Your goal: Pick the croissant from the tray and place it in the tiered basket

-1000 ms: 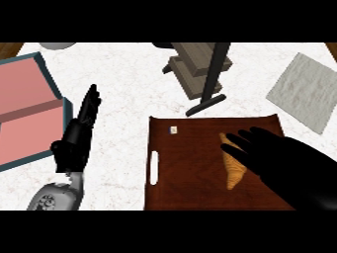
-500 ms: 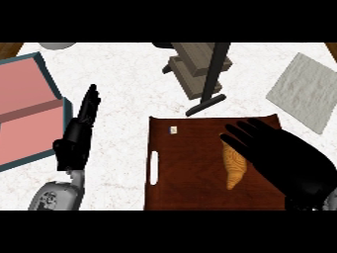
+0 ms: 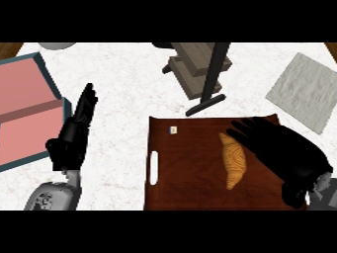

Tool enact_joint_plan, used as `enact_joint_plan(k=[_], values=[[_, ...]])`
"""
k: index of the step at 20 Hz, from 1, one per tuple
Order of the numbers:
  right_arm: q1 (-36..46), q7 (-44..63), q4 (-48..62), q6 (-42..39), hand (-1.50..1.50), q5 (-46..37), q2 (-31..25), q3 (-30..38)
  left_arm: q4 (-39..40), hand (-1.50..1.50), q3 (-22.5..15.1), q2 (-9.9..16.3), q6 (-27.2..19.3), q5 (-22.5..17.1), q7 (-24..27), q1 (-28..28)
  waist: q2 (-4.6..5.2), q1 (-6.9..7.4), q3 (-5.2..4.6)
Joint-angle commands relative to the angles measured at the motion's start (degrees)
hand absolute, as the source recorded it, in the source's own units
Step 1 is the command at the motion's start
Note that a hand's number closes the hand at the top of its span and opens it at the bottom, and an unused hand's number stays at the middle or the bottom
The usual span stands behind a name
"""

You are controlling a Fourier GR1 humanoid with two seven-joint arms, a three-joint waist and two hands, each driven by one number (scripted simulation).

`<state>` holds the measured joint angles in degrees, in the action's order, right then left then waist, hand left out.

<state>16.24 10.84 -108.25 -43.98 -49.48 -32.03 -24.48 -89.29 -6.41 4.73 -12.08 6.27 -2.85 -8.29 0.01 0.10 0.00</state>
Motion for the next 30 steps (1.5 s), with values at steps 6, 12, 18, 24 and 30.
enact_joint_plan(k=[6,12,18,24,30], values=[[-1.6,-5.3,5.3,3.3,-1.5,-6.5,5.3,-0.8,0.1,0.0,-1.8,-2.8,-1.2,3.6,1.7,0.8,0.02,0.1,0.0],[-0.9,-11.7,10.7,3.9,-1.5,-8.7,5.5,2.1,5.5,0.0,1.5,-3.0,-0.1,2.1,4.1,-2.0,0.05,-0.06,-0.01],[-3.1,-7.1,3.1,-4.3,-1.5,-10.6,9.4,1.3,-3.9,0.0,-0.1,-2.1,0.8,3.5,-0.7,3.8,-0.09,0.01,-0.01],[1.3,-11.8,13.9,0.0,-1.5,-14.1,11.7,3.2,-1.9,0.0,0.9,-2.8,2.0,3.0,-1.6,0.5,-0.02,0.09,0.0],[1.8,-12.5,14.7,-0.8,-1.5,-15.8,13.5,3.9,3.8,0.0,4.3,-1.5,4.2,0.8,5.8,1.4,0.03,0.06,-0.02]])
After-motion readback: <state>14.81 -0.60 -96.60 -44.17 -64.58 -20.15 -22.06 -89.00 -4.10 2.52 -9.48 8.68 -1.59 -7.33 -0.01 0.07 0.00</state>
